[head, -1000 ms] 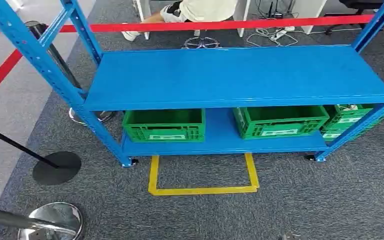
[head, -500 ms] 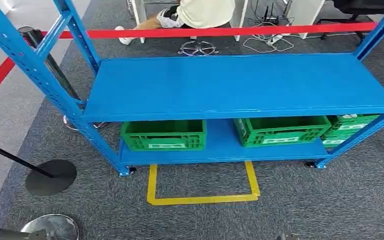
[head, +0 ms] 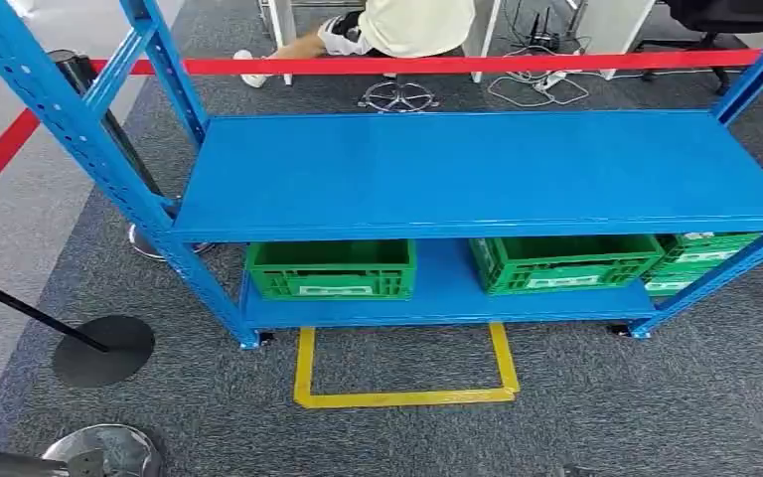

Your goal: Take the parts from the cabinet and place them on the table.

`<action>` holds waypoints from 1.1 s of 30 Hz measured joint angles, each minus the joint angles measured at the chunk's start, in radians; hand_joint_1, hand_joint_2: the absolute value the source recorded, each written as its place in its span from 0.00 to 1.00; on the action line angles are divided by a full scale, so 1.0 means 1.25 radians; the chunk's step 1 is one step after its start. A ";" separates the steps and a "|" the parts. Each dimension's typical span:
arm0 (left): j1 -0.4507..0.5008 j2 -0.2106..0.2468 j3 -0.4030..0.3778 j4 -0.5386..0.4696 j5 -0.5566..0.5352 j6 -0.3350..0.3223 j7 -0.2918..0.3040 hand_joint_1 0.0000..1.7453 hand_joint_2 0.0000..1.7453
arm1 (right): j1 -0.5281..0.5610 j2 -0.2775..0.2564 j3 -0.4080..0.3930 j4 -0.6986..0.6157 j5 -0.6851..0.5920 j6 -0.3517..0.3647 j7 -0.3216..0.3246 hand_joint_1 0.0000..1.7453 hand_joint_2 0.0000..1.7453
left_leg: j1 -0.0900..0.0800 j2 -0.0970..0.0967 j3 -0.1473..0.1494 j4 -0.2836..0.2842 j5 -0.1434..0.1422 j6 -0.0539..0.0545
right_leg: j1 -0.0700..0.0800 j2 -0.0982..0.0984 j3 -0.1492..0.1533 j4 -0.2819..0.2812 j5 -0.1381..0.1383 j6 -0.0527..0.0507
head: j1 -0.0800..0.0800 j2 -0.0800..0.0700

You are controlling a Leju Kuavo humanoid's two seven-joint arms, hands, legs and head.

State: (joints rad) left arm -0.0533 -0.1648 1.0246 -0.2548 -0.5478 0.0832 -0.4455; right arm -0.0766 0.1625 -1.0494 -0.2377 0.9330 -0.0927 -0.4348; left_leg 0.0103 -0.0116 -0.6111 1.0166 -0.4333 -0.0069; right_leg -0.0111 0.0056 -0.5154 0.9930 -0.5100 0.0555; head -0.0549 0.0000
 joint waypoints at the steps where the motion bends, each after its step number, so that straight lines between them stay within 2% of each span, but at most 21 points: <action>1: 0.002 0.002 -0.014 0.000 0.009 -0.001 0.008 0.00 0.00 | 0.003 -0.003 0.012 -0.002 -0.016 0.000 0.007 0.00 1.00 | 0.000 0.000 0.000 0.000 0.000 0.000 | 0.001 0.000 0.000 0.001 0.000 0.000 | 0.000 0.000; 11: 0.031 0.027 -0.164 -0.005 0.097 -0.014 0.080 0.00 0.00 | 0.037 -0.028 0.158 -0.022 -0.164 0.010 0.078 0.00 1.00 | 0.002 0.000 0.003 -0.001 0.000 -0.001 | 0.002 0.000 0.000 0.003 -0.002 -0.002 | 0.000 0.000; 12: 0.034 0.030 -0.179 -0.006 0.105 -0.015 0.086 0.00 0.00 | 0.040 -0.032 0.173 -0.023 -0.178 0.011 0.085 0.00 0.00 | 0.002 0.000 0.003 -0.001 0.000 -0.001 | 0.002 0.000 0.000 0.003 -0.002 -0.002 | 0.000 0.000; 33: 0.105 0.080 -0.523 -0.049 0.291 -0.043 0.237 0.00 0.00 | 0.120 -0.082 0.528 -0.074 -0.497 0.044 0.232 0.00 0.00 | 0.002 0.000 0.004 -0.001 0.000 -0.001 | 0.002 0.000 0.001 0.003 -0.002 -0.002 | 0.000 0.000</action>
State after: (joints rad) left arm 0.0776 -0.0645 0.3709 -0.3166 -0.1836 0.0297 -0.1496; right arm 0.0731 0.0595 -0.3888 -0.3300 0.3122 -0.0378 -0.1446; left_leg 0.0126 -0.0115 -0.6067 1.0149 -0.4329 -0.0079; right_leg -0.0086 0.0056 -0.5139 0.9973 -0.5131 0.0526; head -0.0546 0.0000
